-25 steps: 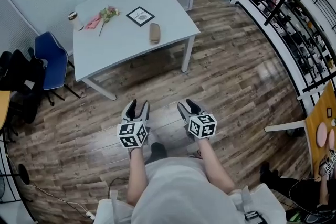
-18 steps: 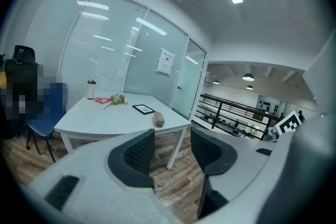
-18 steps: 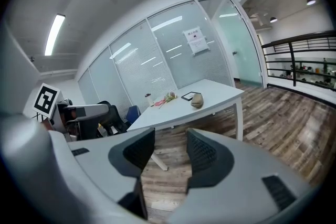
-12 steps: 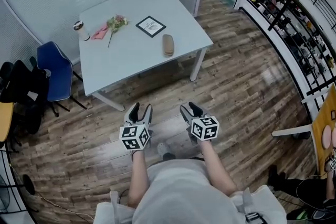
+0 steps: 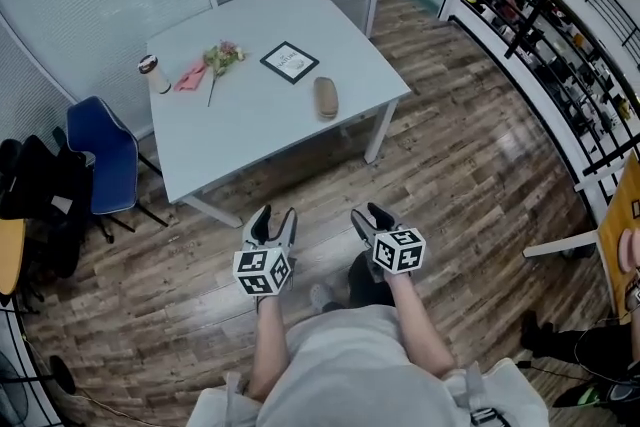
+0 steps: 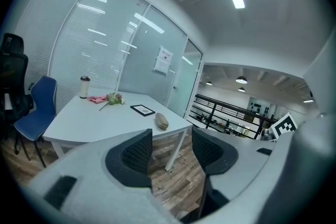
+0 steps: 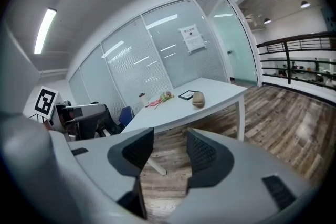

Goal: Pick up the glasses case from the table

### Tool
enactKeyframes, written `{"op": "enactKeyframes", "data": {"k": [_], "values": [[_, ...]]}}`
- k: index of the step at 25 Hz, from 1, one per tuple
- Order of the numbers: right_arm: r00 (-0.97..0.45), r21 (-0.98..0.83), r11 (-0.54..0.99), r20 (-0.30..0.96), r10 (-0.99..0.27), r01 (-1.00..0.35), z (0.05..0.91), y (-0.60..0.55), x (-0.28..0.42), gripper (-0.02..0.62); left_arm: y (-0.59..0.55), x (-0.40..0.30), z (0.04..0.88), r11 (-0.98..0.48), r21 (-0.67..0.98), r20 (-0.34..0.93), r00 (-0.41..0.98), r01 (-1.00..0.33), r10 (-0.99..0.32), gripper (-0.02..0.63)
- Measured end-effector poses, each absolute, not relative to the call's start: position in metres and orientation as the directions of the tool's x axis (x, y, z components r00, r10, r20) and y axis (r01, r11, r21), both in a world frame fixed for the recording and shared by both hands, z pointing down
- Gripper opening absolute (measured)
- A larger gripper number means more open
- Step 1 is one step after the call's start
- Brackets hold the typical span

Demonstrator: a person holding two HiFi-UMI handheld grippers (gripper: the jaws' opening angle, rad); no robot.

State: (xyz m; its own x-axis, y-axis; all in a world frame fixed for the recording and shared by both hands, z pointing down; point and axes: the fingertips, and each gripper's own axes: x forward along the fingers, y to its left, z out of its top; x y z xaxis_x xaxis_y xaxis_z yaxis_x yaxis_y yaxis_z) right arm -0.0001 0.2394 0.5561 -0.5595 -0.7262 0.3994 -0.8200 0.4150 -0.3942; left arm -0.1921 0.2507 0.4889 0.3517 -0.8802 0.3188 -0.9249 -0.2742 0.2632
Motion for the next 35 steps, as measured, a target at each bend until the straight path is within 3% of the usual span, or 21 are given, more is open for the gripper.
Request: {"op": "enactKeyframes", "data": {"k": [12, 21, 35], "values": [[-0.544, -0.406, 0.391, 0.391, -0.742, -0.826, 0.56, 0.18, 0.005, 0.194, 0.191, -0.196, 0.499, -0.275, 0.254, 0.33, 0.351, -0.927, -0.876, 0.216], [-0.536, -0.438, 0.386, 0.296, -0.791, -0.812, 0.549, 0.089, 0.009, 0.199, 0.118, -0.188, 0.519, -0.28, 0.225, 0.399, 0.351, -0.933, -0.847, 0.216], [-0.522, -0.458, 0.335, 0.379, -0.765, -0.824, 0.574, -0.049, 0.002, 0.199, -0.027, -0.175, 0.536, -0.3, 0.27, 0.449, 0.395, -0.915, -0.802, 0.216]]}}
